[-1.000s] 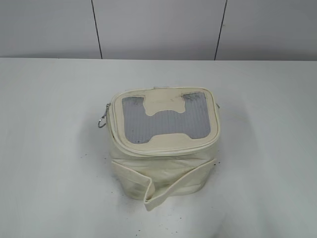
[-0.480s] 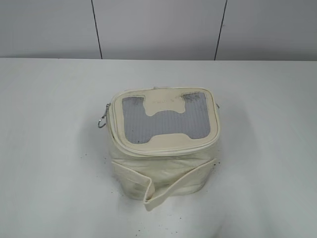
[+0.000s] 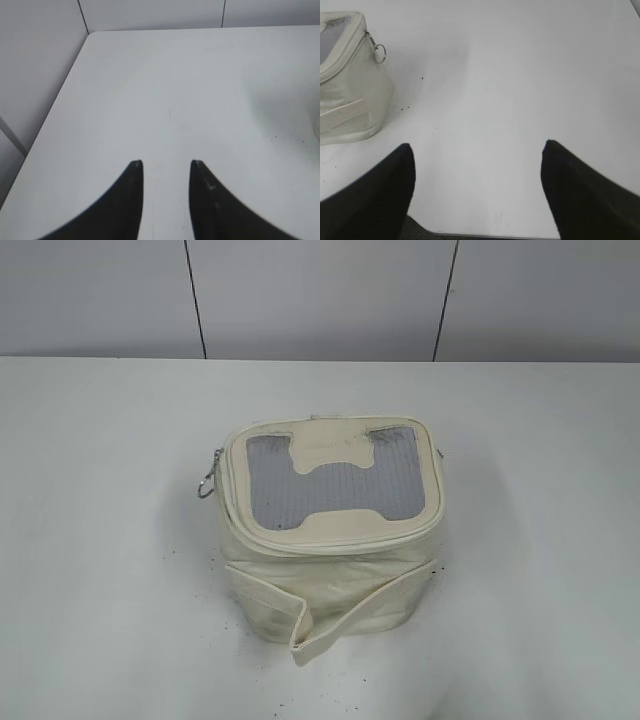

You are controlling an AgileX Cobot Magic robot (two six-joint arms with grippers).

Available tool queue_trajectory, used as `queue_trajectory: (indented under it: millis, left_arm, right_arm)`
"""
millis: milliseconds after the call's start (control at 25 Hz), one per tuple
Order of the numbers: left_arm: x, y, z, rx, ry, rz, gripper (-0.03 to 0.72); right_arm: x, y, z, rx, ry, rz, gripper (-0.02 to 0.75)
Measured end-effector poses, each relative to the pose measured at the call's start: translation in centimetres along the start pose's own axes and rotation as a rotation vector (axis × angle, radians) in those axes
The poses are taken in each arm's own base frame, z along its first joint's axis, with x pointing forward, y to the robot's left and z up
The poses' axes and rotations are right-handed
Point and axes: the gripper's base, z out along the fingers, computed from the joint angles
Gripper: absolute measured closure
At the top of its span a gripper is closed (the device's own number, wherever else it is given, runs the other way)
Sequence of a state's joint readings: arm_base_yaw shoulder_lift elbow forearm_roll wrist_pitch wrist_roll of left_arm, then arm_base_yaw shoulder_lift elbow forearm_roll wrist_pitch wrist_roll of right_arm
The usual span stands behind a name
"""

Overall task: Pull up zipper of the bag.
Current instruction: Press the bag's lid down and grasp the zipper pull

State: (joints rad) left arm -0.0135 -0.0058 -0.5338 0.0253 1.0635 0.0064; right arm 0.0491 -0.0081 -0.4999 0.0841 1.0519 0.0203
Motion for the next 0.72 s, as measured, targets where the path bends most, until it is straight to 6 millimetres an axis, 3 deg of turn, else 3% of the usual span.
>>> queue_trajectory:
  millis: [480,720]
  left_arm:
    - [0.00,-0.07,0.00,0.008,0.000,-0.004,0.444]
    - [-0.33,-0.29,0.21,0.093,0.008,0.006,0.444]
  right_arm:
    - [0.00,0.00,0.00,0.000,0.000,0.000,0.150]
    - [-0.33,0.01,0.04,0.000,-0.005,0.000,0.150]
